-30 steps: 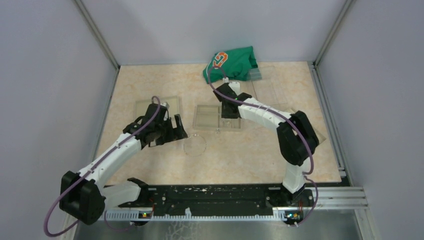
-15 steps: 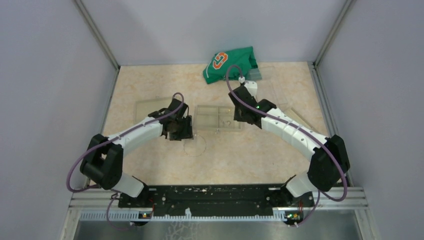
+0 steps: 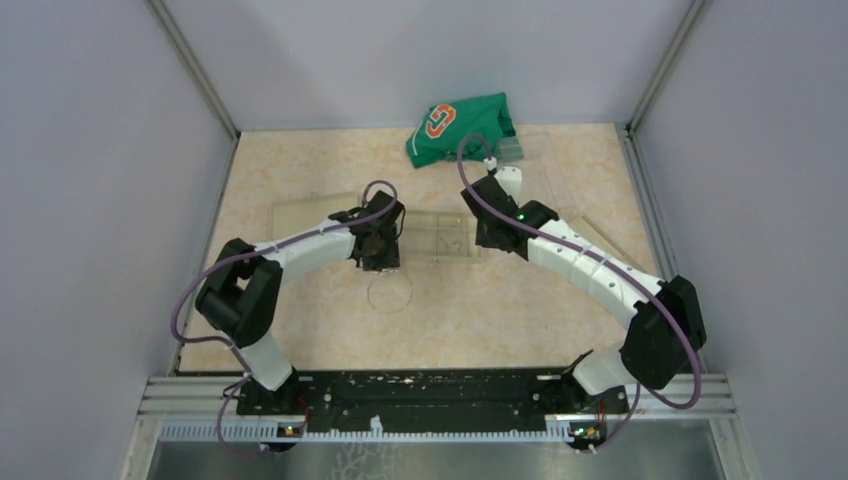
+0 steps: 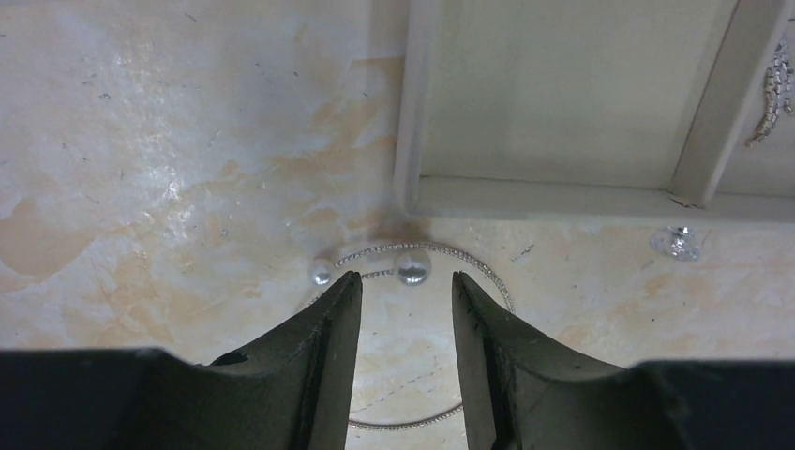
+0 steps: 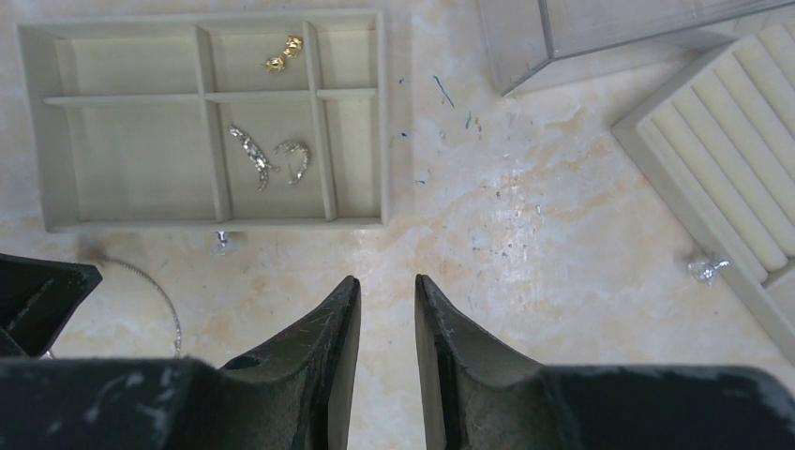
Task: Organize the mixed jewelry
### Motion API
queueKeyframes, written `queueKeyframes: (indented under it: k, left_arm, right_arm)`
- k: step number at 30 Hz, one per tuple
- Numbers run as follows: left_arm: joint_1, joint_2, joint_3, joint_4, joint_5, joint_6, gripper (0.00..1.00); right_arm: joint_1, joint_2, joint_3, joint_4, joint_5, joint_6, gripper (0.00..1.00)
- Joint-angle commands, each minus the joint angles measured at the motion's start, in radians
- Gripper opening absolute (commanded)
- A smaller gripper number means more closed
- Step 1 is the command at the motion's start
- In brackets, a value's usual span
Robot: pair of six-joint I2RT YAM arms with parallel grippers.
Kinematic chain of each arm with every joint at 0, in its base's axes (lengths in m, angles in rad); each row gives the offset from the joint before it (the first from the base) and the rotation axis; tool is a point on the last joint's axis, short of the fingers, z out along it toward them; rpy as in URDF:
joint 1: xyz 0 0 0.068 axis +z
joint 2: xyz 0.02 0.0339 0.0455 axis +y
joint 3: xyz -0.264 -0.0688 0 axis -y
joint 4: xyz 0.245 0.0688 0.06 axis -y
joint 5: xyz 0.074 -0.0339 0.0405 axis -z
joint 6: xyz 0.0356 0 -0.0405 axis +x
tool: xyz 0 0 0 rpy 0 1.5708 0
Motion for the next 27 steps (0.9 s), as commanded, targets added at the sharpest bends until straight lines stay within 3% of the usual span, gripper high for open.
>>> queueKeyframes:
  k: [1, 12, 19, 27]
  left_arm:
    - [-0.008, 0.032, 0.033, -0.004, -0.028, -0.047, 0.46]
    - [-0.031, 0.07, 0.037, 0.013, -0.03, -0.05, 0.33]
    - [-0.038, 0.075, 0.039, 0.005, -0.021, -0.047, 0.39]
    - [-0.045, 0.057, 0.046, -0.011, -0.027, -0.046, 0.14]
  right_arm:
    - [-0.006, -0.053, -0.004, -0.012, 0.041, 0.002, 0.28]
    - [-0.006, -0.049, -0.01, -0.015, 0.041, -0.001, 0.28]
    - [-0.006, -0.041, -0.007, -0.008, 0.035, -0.002, 0.28]
    - [-0.006, -0.038, -0.005, -0.006, 0.033, 0.0, 0.28]
